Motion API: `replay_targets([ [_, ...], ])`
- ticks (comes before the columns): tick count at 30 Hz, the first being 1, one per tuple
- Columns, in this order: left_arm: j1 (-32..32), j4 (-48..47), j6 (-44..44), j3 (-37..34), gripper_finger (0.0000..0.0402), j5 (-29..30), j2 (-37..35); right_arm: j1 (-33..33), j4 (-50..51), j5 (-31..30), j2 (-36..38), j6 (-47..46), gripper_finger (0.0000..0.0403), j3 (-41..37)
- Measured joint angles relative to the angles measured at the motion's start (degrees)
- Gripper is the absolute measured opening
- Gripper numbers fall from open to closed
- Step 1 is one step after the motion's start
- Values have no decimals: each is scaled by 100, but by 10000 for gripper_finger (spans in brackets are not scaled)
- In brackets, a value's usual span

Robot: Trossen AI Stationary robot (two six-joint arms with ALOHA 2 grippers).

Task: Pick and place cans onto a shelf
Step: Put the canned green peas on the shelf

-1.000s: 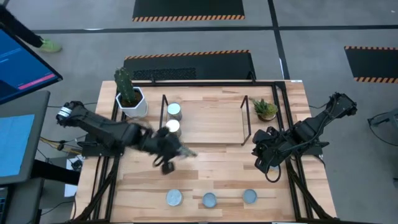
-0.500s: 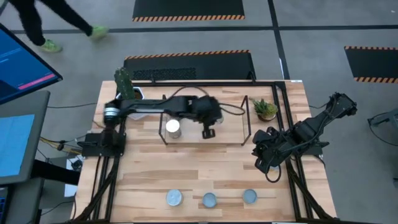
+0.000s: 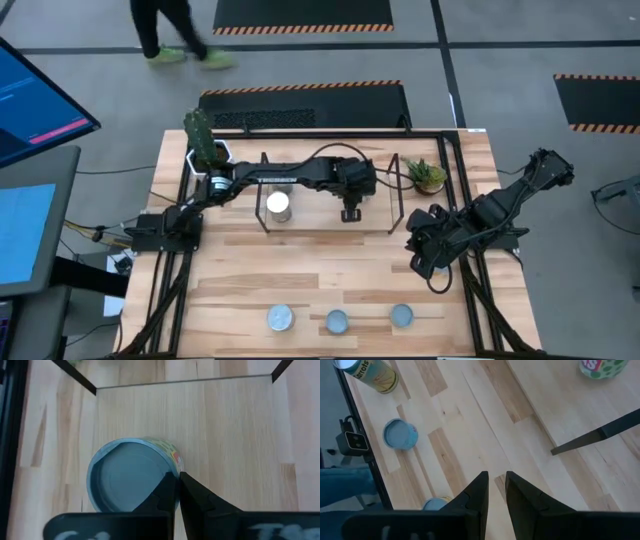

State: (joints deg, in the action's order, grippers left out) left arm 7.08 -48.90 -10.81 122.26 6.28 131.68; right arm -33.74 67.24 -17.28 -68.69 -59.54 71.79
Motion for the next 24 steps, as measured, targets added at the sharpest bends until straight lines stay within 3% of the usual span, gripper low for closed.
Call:
replay_targets([
  [5, 0, 98, -97, 4, 6, 3, -7, 0, 0, 74, 0, 0, 90, 0],
  [9, 20, 56, -76, 4, 28, -274, -7, 0, -2, 81, 0, -3, 90, 0],
  [18, 15, 108, 55, -45, 76, -131, -11, 0, -4, 95, 0, -5, 90, 0],
  [24, -134, -1185, 316, 536, 84, -121, -22, 0, -4, 98, -2, -98, 90, 0],
])
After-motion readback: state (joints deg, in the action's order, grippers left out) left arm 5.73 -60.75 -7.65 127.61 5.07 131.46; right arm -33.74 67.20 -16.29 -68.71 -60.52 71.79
